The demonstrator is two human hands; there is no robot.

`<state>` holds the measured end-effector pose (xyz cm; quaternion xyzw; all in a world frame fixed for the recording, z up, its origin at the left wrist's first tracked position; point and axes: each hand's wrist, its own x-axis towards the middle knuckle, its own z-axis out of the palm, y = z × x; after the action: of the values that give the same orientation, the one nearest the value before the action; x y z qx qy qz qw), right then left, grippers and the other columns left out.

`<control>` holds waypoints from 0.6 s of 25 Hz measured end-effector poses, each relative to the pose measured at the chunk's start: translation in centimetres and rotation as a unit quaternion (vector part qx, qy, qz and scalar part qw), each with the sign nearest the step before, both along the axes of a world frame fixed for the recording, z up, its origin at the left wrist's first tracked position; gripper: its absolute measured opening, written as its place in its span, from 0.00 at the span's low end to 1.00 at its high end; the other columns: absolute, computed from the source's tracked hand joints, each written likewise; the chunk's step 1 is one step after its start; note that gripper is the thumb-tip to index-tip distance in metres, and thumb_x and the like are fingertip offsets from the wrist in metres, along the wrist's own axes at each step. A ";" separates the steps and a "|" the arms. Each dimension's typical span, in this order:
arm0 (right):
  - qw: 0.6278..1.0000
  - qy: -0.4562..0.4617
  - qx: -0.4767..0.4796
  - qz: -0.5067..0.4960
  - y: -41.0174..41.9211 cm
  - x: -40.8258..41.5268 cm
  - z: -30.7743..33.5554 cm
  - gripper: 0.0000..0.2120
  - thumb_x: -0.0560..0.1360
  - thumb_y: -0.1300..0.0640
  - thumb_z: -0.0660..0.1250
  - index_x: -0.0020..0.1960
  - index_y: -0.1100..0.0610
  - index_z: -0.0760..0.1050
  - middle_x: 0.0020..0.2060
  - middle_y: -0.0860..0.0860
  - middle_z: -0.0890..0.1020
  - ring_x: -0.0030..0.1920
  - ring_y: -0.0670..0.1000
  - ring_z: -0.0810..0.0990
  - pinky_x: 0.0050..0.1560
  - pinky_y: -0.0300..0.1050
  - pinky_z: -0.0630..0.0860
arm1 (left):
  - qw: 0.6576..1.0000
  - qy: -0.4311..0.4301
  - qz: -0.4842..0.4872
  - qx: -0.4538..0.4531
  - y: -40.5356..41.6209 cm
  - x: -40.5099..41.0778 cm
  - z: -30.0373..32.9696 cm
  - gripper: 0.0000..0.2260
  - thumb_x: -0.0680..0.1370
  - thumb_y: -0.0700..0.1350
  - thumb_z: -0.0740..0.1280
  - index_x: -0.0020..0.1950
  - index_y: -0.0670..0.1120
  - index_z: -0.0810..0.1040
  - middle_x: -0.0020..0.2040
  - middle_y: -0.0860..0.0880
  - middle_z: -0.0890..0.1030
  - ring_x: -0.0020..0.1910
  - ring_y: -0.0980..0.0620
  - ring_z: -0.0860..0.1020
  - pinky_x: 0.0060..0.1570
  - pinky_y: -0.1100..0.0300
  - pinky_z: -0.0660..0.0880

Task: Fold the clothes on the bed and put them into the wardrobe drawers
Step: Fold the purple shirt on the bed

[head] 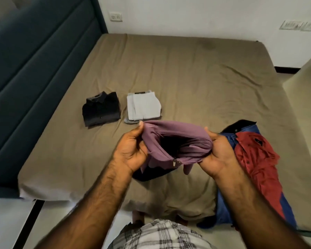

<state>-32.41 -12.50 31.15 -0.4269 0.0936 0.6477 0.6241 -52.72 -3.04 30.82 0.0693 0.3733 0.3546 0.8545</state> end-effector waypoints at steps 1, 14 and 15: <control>1.000 -0.005 0.010 -0.004 -0.2 0.7 0.4 0.24 0.84 0.48 0.60 0.64 0.69 0.78 0.62 0.65 0.82 0.54 0.65 0.85 0.55 0.65 0.83 | 1.000 -0.029 0.003 0.007 0.3 -0.5 0.4 0.19 0.79 0.44 0.68 0.66 0.35 0.82 0.66 0.36 0.82 0.64 0.43 0.82 0.66 0.44 0.76; 0.817 -0.554 0.135 0.087 -0.8 3.6 0.5 0.13 0.73 0.73 0.74 0.50 0.57 0.83 0.45 0.49 0.86 0.44 0.48 0.82 0.46 0.43 0.79 | 0.494 0.661 -0.179 0.536 3.1 -1.9 1.2 0.06 0.78 0.46 0.72 0.52 0.54 0.78 0.44 0.55 0.80 0.43 0.53 0.80 0.40 0.56 0.78; 0.825 -0.540 0.141 0.088 -0.7 3.8 0.6 0.11 0.76 0.72 0.72 0.51 0.57 0.85 0.46 0.51 0.87 0.45 0.48 0.83 0.47 0.44 0.80 | 0.528 0.633 -0.159 0.544 3.2 -1.8 1.4 0.03 0.81 0.48 0.70 0.47 0.54 0.79 0.42 0.56 0.80 0.42 0.54 0.79 0.39 0.56 0.77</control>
<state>-28.62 -13.21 31.80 -0.6222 -0.3882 0.3722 0.5689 -54.54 0.21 32.25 0.7849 0.5340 0.2103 0.2334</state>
